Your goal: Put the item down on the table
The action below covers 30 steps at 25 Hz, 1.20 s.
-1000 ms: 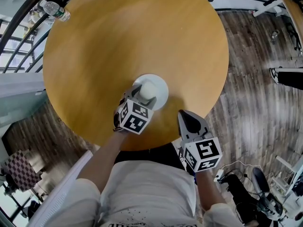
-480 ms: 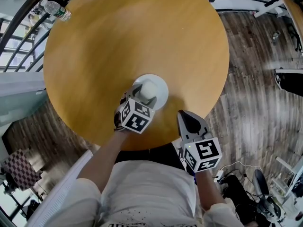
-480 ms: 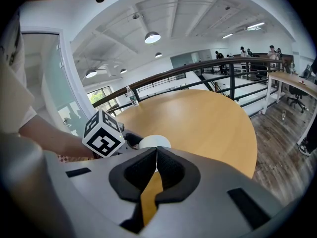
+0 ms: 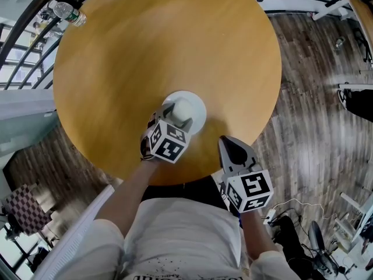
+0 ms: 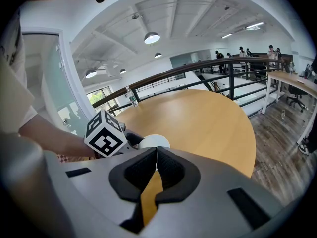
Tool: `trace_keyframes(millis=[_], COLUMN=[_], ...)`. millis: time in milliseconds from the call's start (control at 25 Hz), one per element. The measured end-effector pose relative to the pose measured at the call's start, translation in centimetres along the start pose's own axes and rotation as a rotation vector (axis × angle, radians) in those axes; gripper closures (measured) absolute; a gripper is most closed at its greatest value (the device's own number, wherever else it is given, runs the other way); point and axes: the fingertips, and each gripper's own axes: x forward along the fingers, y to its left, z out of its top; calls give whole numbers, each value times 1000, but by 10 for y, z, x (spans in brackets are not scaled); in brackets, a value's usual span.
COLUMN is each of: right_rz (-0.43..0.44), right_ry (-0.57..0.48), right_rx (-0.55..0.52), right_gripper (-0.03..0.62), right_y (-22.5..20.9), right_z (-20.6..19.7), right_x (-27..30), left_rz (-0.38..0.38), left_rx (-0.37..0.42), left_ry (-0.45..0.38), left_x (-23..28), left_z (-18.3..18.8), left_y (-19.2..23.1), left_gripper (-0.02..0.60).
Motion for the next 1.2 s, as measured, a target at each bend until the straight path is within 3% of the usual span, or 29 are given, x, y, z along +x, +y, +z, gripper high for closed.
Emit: trace_keyframes(millis=[560, 1200], right_rz=[15, 32], right_ry=[10, 13], right_rx=[0, -5], right_gripper=[568, 569], right_y=[2, 5], right_z=[-3, -4], right_x=[-1, -3], left_rz=[-16, -19], left_rx=[19, 15], left_ry=[51, 12], left_x=[2, -4], left_z=[1, 2], left_y=[-4, -5], left_gripper=[273, 245])
